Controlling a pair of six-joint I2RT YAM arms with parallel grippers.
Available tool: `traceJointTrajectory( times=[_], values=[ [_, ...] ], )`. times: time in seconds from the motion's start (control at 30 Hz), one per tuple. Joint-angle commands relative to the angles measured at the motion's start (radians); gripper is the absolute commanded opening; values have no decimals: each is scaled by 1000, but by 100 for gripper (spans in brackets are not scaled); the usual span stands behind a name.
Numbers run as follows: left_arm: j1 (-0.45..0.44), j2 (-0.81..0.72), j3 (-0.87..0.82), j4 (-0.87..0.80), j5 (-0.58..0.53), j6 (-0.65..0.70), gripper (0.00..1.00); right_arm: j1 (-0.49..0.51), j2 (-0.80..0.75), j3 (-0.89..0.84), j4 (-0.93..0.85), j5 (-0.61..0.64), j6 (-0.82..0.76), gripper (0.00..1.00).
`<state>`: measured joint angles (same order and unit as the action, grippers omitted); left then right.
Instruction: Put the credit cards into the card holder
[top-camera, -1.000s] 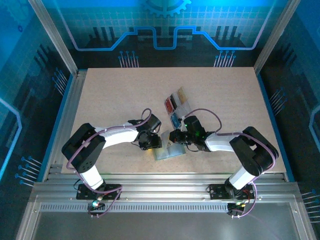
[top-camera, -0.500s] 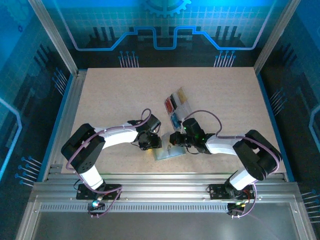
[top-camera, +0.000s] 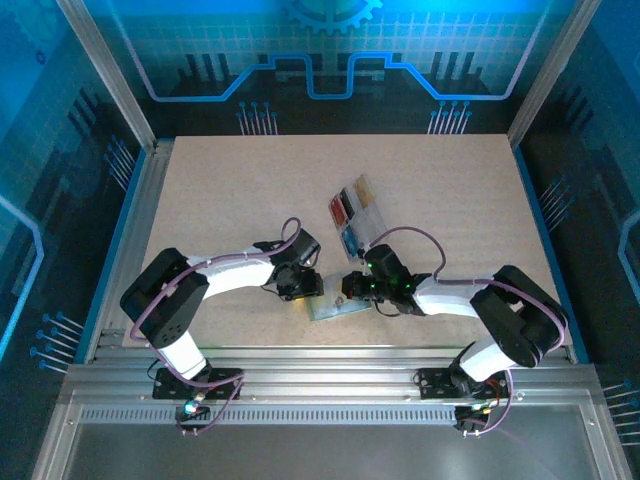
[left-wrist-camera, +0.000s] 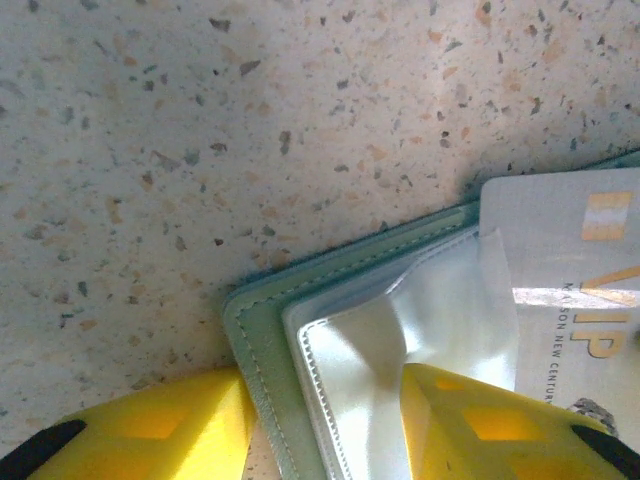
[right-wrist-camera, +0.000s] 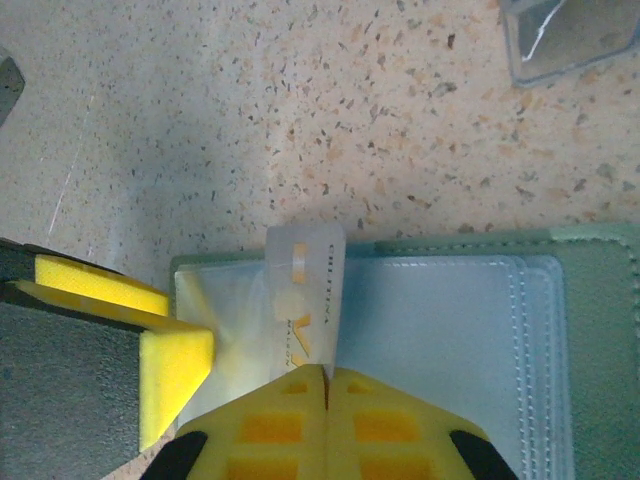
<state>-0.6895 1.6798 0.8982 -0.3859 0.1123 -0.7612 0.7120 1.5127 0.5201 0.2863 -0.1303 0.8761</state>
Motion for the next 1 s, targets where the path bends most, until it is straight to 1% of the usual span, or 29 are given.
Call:
traceJointTrajectory(
  times=[0.0,0.47,0.63,0.97],
  values=[
    [16,30,-47,37,71,-12,44,38,6,-35,-124,-11,-3,0],
    [34,31,-45,42,82,-7,44,48,-3,-29,-200,-9,-44,0],
    [45,25,-50,51,103,-4,45,50,8,-20,-213,-19,-62,0],
    [47,29,-47,50,112,0,44,51,79,69,-248,-37,-111,0]
  ],
)
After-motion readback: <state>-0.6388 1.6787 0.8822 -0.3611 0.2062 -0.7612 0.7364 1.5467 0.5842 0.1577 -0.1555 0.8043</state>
